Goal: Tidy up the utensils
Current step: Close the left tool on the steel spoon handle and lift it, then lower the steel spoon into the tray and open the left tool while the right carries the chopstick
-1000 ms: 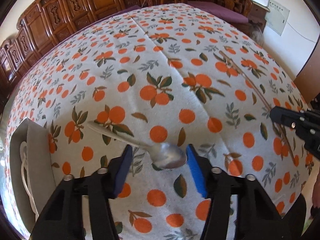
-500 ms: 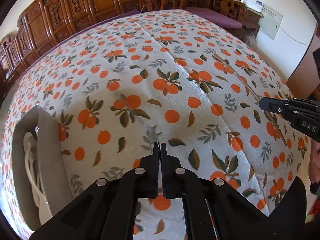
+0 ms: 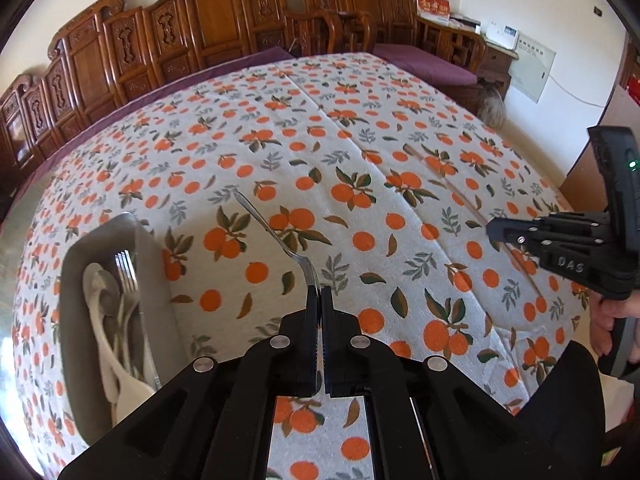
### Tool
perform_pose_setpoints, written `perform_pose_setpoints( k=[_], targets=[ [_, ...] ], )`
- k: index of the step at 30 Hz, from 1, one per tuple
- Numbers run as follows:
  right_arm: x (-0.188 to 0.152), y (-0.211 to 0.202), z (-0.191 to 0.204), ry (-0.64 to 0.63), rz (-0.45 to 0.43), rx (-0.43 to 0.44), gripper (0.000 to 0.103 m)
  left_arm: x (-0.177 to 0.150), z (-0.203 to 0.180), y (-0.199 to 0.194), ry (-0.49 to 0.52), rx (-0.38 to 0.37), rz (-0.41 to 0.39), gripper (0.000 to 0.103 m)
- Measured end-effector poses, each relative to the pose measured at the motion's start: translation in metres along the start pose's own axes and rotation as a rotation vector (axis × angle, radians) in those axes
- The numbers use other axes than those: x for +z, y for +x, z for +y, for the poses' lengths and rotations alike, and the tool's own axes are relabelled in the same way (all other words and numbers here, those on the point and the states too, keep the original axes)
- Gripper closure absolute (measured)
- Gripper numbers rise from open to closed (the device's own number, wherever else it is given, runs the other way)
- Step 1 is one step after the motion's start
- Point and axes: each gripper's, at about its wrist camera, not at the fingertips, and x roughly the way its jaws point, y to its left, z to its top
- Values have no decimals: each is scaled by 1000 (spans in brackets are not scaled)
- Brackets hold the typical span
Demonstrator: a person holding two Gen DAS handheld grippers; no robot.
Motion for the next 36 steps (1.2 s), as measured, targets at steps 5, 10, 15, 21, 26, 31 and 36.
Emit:
perform_pose_setpoints(
  k=[5,10,15,21,26,31,36],
  targets=[
    [1,-3,18,-29,-7,19,97,0,8,-22,-3,-6,-36,103],
    [2,-6,38,-62,-14,45,97,-2,17,-45,-3,-6,-65,103],
    [3,-11,58,-96,-23,70,97,-6,26,-60,5,-10,-79,103],
    [2,-18,75,-131,-33,93,97,-15,38,-76,7,-6,-93,103],
    [2,-21,82,-146,-36,102,97,-21,55,-85,-7,6,-95,103],
    [2,-22,82,-149,-37,102,97,-27,75,-77,-28,29,-67,103],
    [1,-20,82,-148,-31,102,97,-34,93,-62,-61,46,-35,103]
  ],
)
